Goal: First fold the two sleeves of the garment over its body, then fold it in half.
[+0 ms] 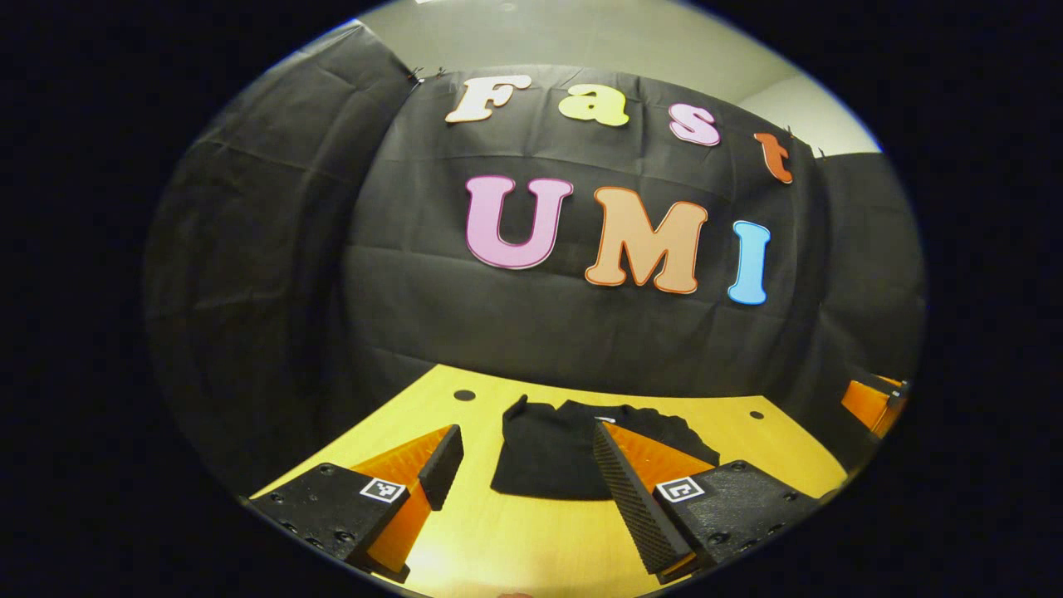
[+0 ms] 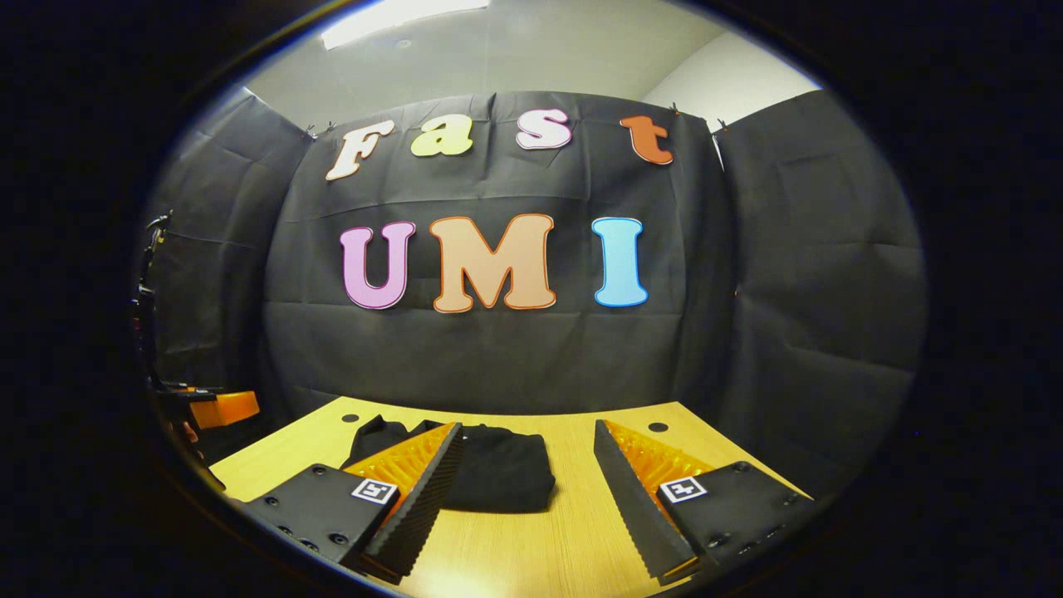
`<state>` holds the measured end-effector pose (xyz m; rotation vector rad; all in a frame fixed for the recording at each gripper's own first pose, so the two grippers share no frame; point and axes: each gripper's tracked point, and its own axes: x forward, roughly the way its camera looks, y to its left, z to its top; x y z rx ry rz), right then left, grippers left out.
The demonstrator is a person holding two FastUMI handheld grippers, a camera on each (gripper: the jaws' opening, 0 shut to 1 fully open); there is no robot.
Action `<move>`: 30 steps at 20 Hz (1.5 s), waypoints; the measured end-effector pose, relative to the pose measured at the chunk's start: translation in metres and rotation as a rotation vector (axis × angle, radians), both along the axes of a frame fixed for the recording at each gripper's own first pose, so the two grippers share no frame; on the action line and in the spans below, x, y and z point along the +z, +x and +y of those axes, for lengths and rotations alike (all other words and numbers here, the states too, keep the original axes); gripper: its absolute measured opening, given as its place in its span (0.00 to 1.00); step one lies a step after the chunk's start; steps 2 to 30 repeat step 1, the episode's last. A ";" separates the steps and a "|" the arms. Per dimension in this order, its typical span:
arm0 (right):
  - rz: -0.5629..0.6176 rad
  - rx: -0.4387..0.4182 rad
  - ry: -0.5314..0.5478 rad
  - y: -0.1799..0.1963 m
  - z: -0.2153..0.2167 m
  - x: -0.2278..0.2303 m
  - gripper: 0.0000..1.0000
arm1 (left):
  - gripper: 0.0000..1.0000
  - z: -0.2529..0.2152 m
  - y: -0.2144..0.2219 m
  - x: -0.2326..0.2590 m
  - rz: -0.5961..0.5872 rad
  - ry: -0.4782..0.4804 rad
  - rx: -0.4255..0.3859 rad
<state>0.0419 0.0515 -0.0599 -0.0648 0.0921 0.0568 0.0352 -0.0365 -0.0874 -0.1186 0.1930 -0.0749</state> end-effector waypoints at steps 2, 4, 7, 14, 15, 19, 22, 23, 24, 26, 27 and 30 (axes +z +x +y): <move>-0.008 -0.001 0.002 -0.002 0.000 0.002 0.98 | 0.93 0.000 -0.002 -0.001 0.007 0.003 0.001; -0.008 -0.001 0.002 -0.002 0.000 0.002 0.98 | 0.93 0.000 -0.002 -0.001 0.007 0.003 0.001; -0.008 -0.001 0.002 -0.002 0.000 0.002 0.98 | 0.93 0.000 -0.002 -0.001 0.007 0.003 0.001; -0.008 -0.001 0.002 -0.002 0.000 0.002 0.98 | 0.93 0.000 -0.002 -0.001 0.007 0.003 0.001; -0.008 -0.001 0.002 -0.002 0.000 0.002 0.98 | 0.93 0.000 -0.002 -0.001 0.007 0.003 0.001; -0.008 -0.001 0.002 -0.002 0.000 0.002 0.98 | 0.93 0.000 -0.002 -0.001 0.007 0.003 0.001; -0.008 -0.001 0.002 -0.002 0.000 0.002 0.98 | 0.93 0.000 -0.002 -0.001 0.007 0.003 0.001; -0.008 -0.001 0.002 -0.002 0.000 0.002 0.98 | 0.93 0.000 -0.002 -0.001 0.007 0.003 0.001; -0.008 -0.001 0.002 -0.002 0.000 0.002 0.98 | 0.93 0.000 -0.002 -0.001 0.007 0.003 0.001; -0.008 -0.001 0.002 -0.002 0.000 0.002 0.98 | 0.93 0.000 -0.002 -0.001 0.007 0.003 0.001; -0.008 -0.001 0.002 -0.002 0.000 0.002 0.98 | 0.93 0.000 -0.002 -0.001 0.007 0.003 0.001; -0.008 -0.001 0.002 -0.002 0.000 0.002 0.98 | 0.93 0.000 -0.002 -0.001 0.007 0.003 0.001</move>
